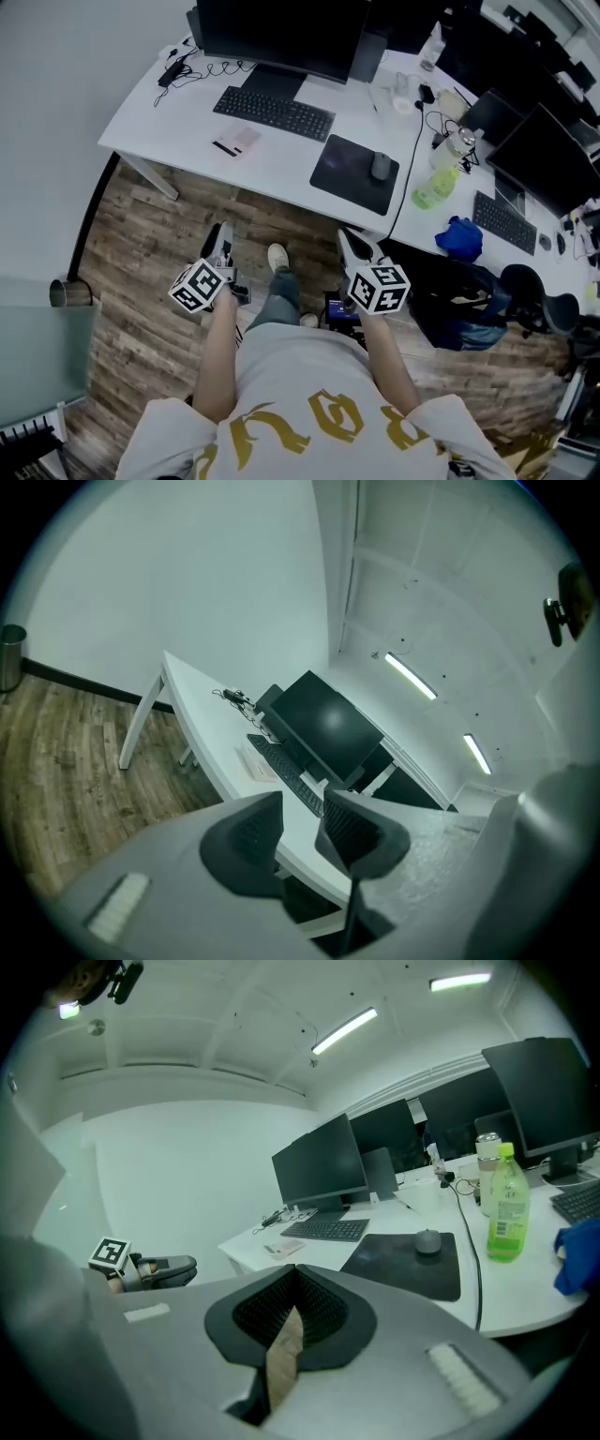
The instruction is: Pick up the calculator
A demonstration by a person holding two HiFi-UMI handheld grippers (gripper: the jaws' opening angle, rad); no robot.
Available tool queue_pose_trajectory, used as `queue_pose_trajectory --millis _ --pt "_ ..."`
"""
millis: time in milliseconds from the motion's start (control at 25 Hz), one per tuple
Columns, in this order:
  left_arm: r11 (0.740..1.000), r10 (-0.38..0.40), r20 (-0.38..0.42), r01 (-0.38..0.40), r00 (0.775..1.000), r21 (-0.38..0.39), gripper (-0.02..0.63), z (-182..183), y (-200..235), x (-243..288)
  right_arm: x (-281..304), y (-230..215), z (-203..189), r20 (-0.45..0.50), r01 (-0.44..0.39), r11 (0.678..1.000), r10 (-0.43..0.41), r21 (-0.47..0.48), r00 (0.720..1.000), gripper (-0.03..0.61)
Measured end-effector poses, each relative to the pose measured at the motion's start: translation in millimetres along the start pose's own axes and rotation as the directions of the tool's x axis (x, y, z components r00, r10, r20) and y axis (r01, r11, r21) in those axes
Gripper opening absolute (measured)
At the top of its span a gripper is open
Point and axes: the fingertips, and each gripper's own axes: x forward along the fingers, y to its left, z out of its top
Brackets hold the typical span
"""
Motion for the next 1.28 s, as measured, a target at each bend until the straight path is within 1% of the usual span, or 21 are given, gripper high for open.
queue_pose_trajectory --millis 200,360,520,560,640,720,800,1080,1160,1280 --pt "0.999 0.032 -0.014 -0.033 0.999 -0.040 0.132 13 27 62 56 -20 15 -0.045 0.002 1.000 -0.002 -0.009 0.999 0.023" --pt "0.988 0.036 -0.049 -0.043 0.998 -0.146 0.132 21 47 116 108 -34 41 -0.072 0.008 1.000 -0.009 -0.014 0.997 0.023" --pt "0.980 0.065 -0.094 -0.082 0.993 -0.182 0.132 33 70 163 159 -47 60 -0.101 0.018 1.000 -0.017 0.001 0.995 0.023" --pt "0.974 0.068 -0.103 -0.089 0.992 -0.210 0.132 33 76 173 171 -50 61 -0.112 0.020 1.000 -0.019 0.006 0.994 0.023" --pt "0.953 0.071 -0.117 -0.102 0.991 -0.286 0.133 30 88 191 191 -53 63 -0.135 0.022 1.000 -0.020 0.015 0.991 0.023" --pt "0.936 0.079 -0.141 -0.122 0.987 -0.331 0.133 25 100 206 209 -54 64 -0.158 0.025 0.999 -0.021 0.021 0.987 0.023" --pt "0.927 0.084 -0.158 -0.135 0.984 -0.349 0.133 25 109 219 225 -55 65 -0.175 0.027 0.999 -0.023 0.025 0.984 0.023" --pt "0.913 0.089 -0.199 -0.160 0.976 -0.374 0.132 26 129 260 262 -67 58 -0.236 0.060 0.997 -0.048 0.043 0.971 0.023" --pt "0.911 0.097 -0.202 -0.169 0.975 -0.375 0.110 29 133 266 270 -67 57 -0.245 0.066 0.997 -0.053 0.044 0.968 0.023" --pt "0.899 0.087 -0.224 -0.173 0.971 -0.403 0.107 28 133 273 281 -65 58 -0.251 0.064 0.997 -0.052 0.039 0.966 0.023"
